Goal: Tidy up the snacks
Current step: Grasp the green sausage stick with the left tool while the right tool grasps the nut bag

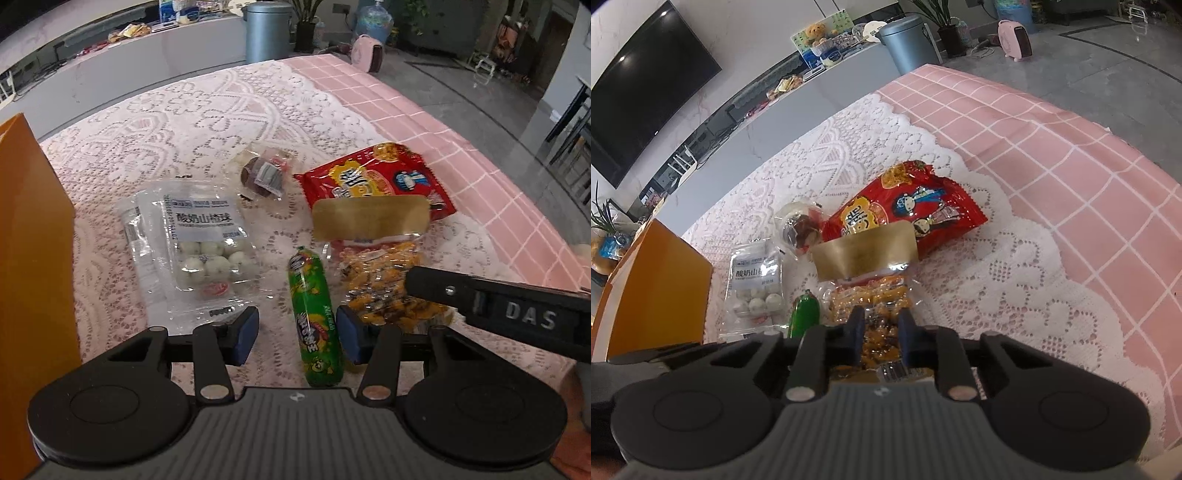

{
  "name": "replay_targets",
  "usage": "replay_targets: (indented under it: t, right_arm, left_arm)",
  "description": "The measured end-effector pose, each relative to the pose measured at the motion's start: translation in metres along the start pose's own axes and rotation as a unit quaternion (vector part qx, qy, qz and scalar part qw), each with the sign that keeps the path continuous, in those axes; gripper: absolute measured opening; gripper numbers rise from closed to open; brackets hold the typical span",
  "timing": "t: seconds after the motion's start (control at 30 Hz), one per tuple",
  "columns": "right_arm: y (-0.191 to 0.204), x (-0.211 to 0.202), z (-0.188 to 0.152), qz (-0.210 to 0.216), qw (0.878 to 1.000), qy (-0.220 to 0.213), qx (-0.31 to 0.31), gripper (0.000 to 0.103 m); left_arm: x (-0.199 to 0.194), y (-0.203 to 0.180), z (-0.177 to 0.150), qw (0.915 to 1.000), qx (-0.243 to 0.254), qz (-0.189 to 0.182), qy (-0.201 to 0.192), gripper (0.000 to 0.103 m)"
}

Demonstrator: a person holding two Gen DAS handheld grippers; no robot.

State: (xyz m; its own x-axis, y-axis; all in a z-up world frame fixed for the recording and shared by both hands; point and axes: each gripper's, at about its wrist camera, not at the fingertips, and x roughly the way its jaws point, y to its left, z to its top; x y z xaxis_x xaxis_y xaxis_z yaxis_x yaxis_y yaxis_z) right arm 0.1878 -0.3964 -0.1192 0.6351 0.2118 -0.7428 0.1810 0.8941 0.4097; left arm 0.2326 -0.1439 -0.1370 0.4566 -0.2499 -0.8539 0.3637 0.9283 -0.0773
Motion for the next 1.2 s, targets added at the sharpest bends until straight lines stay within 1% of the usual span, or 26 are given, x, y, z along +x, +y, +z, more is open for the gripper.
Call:
replay_targets:
  t: [0.03, 0.13, 0.17, 0.2, 0.23, 0.27, 0.33, 0.43, 0.5, 0.57, 0.63, 0.7, 0.77, 0.93, 1.0, 1.03, 1.07, 1.2]
  right_arm:
    - [0.000, 0.000, 0.000, 0.001, 1.000, 0.000, 0.001, 0.017]
    - [-0.002, 0.001, 0.000, 0.003, 1.000, 0.003, 0.005, 0.026]
    - [-0.002, 0.002, 0.000, 0.003, 1.000, 0.005, 0.007, 0.028]
    - [-0.003, 0.002, 0.001, 0.002, 1.000, 0.006, 0.009, 0.029]
    - [-0.003, 0.002, 0.001, 0.003, 1.000, 0.006, 0.009, 0.032]
    - [-0.002, 0.003, 0.001, 0.004, 1.000, 0.007, 0.007, 0.034]
    - [0.000, 0.004, 0.001, 0.004, 1.000, 0.009, 0.000, 0.043]
    - [0.001, 0.006, 0.001, -0.001, 1.000, 0.013, -0.005, 0.048]
    - [0.004, 0.008, 0.001, -0.011, 1.000, 0.016, -0.014, 0.055]
    - [0.009, 0.009, 0.000, -0.021, 0.999, 0.018, -0.032, 0.066]
    - [0.018, 0.009, -0.002, -0.031, 0.997, 0.021, -0.062, 0.073]
    - [0.027, 0.011, -0.005, -0.041, 0.995, 0.023, -0.094, 0.074]
    - [0.033, 0.016, -0.006, -0.053, 0.992, 0.034, -0.112, 0.074]
    - [0.050, 0.025, -0.012, -0.082, 0.980, 0.041, -0.179, 0.075]
    - [0.054, 0.027, -0.015, -0.085, 0.976, 0.041, -0.198, 0.076]
    - [0.055, 0.028, -0.015, -0.086, 0.975, 0.041, -0.203, 0.076]
    - [0.055, 0.028, -0.015, -0.086, 0.974, 0.040, -0.205, 0.073]
    - [0.052, 0.026, -0.013, -0.077, 0.977, 0.035, -0.197, 0.068]
  left_arm:
    - [0.002, 0.001, 0.000, 1.0000, -0.004, 0.004, 0.004, 0.057]
    - [0.003, -0.002, 0.001, 0.9999, 0.005, 0.012, 0.003, 0.052]
    - [0.003, -0.004, 0.000, 0.9998, 0.010, 0.015, 0.003, 0.043]
    - [0.003, -0.006, -0.001, 0.9998, 0.016, 0.014, 0.002, 0.040]
    - [0.002, -0.007, -0.001, 0.9996, 0.022, 0.016, 0.001, 0.031]
    - [0.001, -0.009, -0.002, 0.9995, 0.026, 0.016, 0.000, 0.026]
    - [-0.001, -0.007, -0.003, 0.9996, 0.024, 0.016, -0.001, 0.026]
    - [-0.011, 0.002, -0.006, 0.9999, 0.000, 0.011, -0.010, 0.025]
    - [-0.020, 0.007, -0.008, 0.9996, -0.007, 0.020, -0.020, 0.025]
    - [-0.031, 0.013, -0.009, 0.9989, -0.020, 0.027, -0.033, 0.025]
    - [-0.040, 0.019, -0.010, 0.9980, -0.035, 0.031, -0.043, 0.025]
    - [-0.048, 0.024, -0.012, 0.9972, -0.043, 0.036, -0.050, 0.025]
    - [-0.053, 0.027, -0.012, 0.9967, -0.046, 0.040, -0.052, 0.025]
    - [-0.057, 0.030, -0.017, 0.9965, -0.050, 0.047, -0.047, 0.025]
    - [-0.057, 0.029, -0.019, 0.9966, -0.049, 0.048, -0.045, 0.025]
    - [-0.057, 0.028, -0.020, 0.9967, -0.048, 0.048, -0.045, 0.025]
    - [-0.058, 0.027, -0.021, 0.9968, -0.047, 0.048, -0.044, 0.025]
    - [-0.060, 0.025, -0.022, 0.9970, -0.042, 0.048, -0.044, 0.025]
